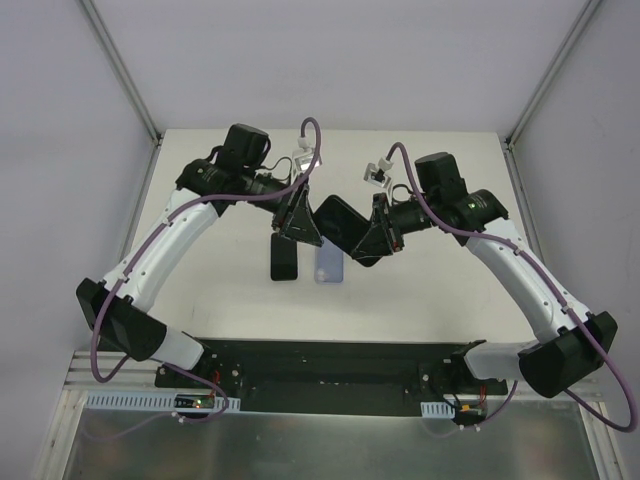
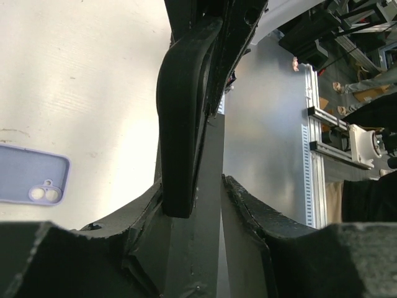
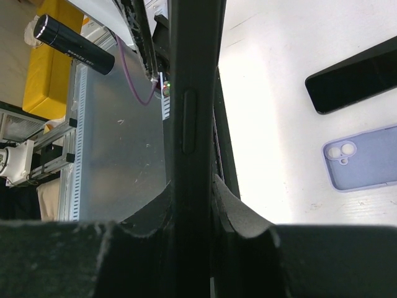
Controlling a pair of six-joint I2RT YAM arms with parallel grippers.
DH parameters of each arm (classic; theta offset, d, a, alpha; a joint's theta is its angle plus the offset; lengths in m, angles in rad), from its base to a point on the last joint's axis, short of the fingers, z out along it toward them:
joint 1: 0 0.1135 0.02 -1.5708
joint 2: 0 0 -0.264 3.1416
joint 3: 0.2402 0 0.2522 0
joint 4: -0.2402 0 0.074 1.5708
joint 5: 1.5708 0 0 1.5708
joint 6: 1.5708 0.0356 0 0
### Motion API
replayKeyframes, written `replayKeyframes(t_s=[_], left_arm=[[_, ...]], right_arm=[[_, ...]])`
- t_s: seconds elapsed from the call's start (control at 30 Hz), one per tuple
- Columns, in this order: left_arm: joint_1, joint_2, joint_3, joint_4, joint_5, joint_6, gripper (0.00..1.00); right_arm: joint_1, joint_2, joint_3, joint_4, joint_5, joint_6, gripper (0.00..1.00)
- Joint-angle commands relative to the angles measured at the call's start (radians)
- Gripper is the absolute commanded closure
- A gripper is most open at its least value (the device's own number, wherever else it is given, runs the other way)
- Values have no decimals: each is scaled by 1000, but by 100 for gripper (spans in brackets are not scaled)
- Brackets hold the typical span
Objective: Take the phone out of the phone case
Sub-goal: Remove the phone case from the phone.
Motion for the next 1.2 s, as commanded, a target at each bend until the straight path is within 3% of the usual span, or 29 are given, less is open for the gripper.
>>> replayKeyframes(t_s=[0.0,0.23,0.4,0.7,0.9,1.17], left_arm=[[11,-1,5,47,70,-28,66],[11,37,25,58,88,-36,78],[11,57,37,63,108,-28,100],[-16,-4,0,66,130,214,100],[-143,-30,17,54,38,331,100],[-229,-7,80,-69,-56,496,100]], right_arm=[[1,-32,26,15,-26,-21,100],[1,-30,6,24,-38,-15,100],[-1,-26,-13,49,-58,3,100],[-36,8,-48,167,-210,141,100],[-40,43,-94,328,-302,296,100],[-42,54,-137,489,-374,462,100]])
